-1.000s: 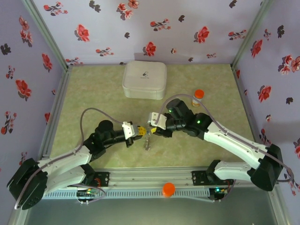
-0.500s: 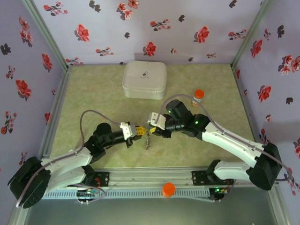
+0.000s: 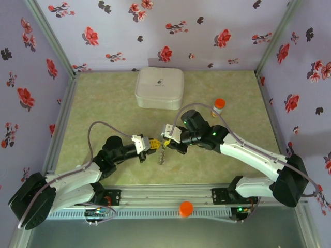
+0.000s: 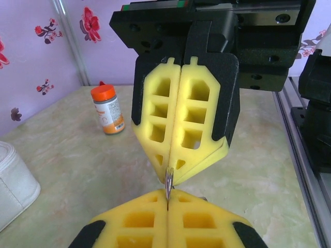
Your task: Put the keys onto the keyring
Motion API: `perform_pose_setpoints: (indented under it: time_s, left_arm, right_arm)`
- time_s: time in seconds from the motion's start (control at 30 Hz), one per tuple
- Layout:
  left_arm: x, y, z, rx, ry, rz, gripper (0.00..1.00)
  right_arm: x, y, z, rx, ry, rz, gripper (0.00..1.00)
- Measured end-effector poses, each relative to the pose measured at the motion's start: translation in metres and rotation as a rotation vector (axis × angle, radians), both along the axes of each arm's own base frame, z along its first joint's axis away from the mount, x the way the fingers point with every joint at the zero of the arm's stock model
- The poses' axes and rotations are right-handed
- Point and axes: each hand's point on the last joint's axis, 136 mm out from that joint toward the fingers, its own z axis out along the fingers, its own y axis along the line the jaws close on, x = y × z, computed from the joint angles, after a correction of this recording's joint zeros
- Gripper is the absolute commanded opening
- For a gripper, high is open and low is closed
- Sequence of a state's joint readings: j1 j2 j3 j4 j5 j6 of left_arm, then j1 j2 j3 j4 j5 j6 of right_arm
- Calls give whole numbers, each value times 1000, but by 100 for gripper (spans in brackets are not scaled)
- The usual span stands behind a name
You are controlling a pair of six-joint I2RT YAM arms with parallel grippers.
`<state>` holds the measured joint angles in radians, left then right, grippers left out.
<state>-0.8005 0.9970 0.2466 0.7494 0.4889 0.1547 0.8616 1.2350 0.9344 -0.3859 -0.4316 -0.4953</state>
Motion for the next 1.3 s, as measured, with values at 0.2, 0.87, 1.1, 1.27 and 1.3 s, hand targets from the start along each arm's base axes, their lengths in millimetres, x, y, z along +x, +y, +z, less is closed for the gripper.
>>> perform_pose_setpoints:
  time_s: [0.2, 0.87, 1.1, 1.27, 1.3]
  left_arm:
    - [0, 0, -1, 2, 1, 3, 0]
    - [3, -4, 5, -33, -5, 0, 0]
    - [3, -4, 6, -37, -8, 0, 0]
    - [3, -4, 9, -47, -18, 0, 0]
    - [3, -4, 9, -49, -19, 0, 0]
  right_arm:
    - [-1, 1, -2, 0, 17, 6, 4]
    - [2, -6, 2, 35, 10, -35, 21]
    - [2, -13, 12, 59, -28, -53, 26]
    - [1, -16, -8, 20, 2, -59, 27]
    - [1, -16, -13, 14, 8, -67, 28]
